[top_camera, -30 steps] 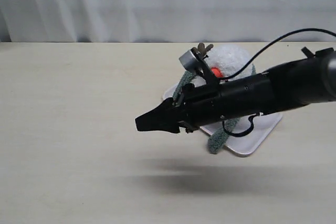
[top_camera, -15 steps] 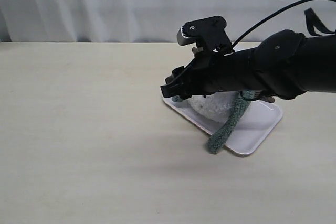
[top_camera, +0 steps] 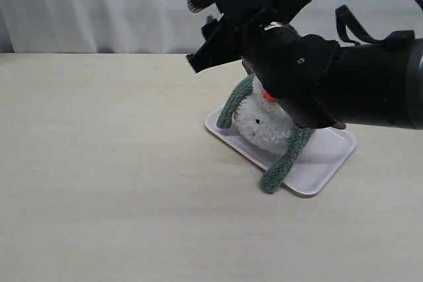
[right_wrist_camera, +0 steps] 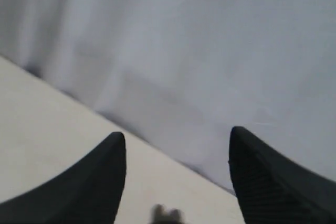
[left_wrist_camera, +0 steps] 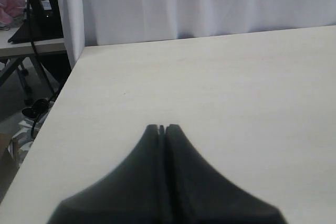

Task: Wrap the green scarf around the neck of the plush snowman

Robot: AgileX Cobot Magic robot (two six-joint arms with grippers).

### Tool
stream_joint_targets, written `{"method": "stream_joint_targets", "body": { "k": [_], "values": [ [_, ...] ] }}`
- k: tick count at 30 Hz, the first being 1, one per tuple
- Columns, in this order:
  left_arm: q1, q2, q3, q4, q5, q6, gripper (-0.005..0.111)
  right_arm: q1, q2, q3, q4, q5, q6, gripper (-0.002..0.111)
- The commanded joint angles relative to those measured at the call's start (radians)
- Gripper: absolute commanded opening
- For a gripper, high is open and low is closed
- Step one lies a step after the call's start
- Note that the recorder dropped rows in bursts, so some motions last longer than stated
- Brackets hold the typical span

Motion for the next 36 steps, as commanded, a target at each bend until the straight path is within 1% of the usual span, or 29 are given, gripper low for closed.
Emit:
{"method": "stream_joint_targets", "body": {
  "k": [1,2,3,4,7,10,13,16,18,19,20,21,23,25,27,28,30,31,32,36],
  "values": [
    [0.004,-0.002,0.003,0.000,-0.013,0.002,0.000,-0.020,0.005,-0.097,0.480,-0.227,-0.416,0.055],
    [0.004,-0.002,0.003,0.000,-0.013,0.002,0.000,-0.046,0.005,-0.134,0.611,-0.193,-0.521,0.055],
    [0.004,-0.002,0.003,0.000,-0.013,0.002,0.000,-0.077,0.005,-0.171,0.670,-0.151,-0.626,0.055],
    [0.004,-0.002,0.003,0.000,-0.013,0.002,0.000,-0.095,0.009,-0.176,0.670,-0.140,-0.621,0.055],
    [0.004,-0.002,0.003,0.000,-0.013,0.002,0.000,-0.098,0.009,-0.180,0.670,-0.133,-0.612,0.055],
    [0.004,-0.002,0.003,0.000,-0.013,0.002,0.000,-0.093,0.012,-0.172,0.670,-0.001,-0.565,0.055],
    [0.004,-0.002,0.003,0.000,-0.013,0.002,0.000,-0.106,0.012,-0.161,0.670,0.301,-0.456,0.052],
    [0.004,-0.002,0.003,0.000,-0.013,0.002,0.000,-0.154,0.040,-0.172,0.670,0.726,-0.303,0.049],
    [0.004,-0.002,0.003,0.000,-0.013,0.002,0.000,-0.179,0.081,-0.199,0.669,0.929,-0.177,0.048],
    [0.004,-0.002,0.003,0.000,-0.013,0.002,0.000,-0.187,0.103,-0.220,0.582,0.996,-0.076,0.048],
    [0.004,-0.002,0.003,0.000,-0.013,0.002,0.000,-0.189,0.120,-0.240,0.475,1.023,0.034,0.048],
    [0.004,-0.002,0.003,0.000,-0.013,0.002,0.000,-0.189,0.140,-0.266,0.294,1.024,0.201,0.048],
    [0.004,-0.002,0.003,0.000,-0.013,0.002,0.000,-0.174,0.172,-0.310,-0.155,1.024,0.565,0.048],
    [0.004,-0.002,0.003,0.000,-0.013,0.002,0.000,-0.146,0.198,-0.351,-0.656,1.062,1.003,0.048],
    [0.004,-0.002,0.003,0.000,-0.013,0.002,0.000,-0.113,0.220,-0.383,-1.039,1.151,1.407,0.048],
    [0.004,-0.002,0.003,0.000,-0.013,0.002,0.000,-0.094,0.230,-0.399,-1.195,1.219,1.578,0.048],
    [0.004,-0.002,0.003,0.000,-0.013,0.002,0.000,-0.068,0.251,-0.423,-1.382,1.369,1.796,0.048],
    [0.004,-0.002,0.003,0.000,-0.013,0.002,0.000,-0.060,0.259,-0.424,-1.419,1.410,1.827,0.049],
    [0.004,-0.002,0.003,0.000,-0.013,0.002,0.000,-0.058,0.263,-0.422,-1.434,1.418,1.843,0.049],
    [0.004,-0.002,0.003,0.000,-0.013,0.002,0.000,-0.058,0.289,-0.406,-1.367,1.359,1.851,0.049]
  ]
}}
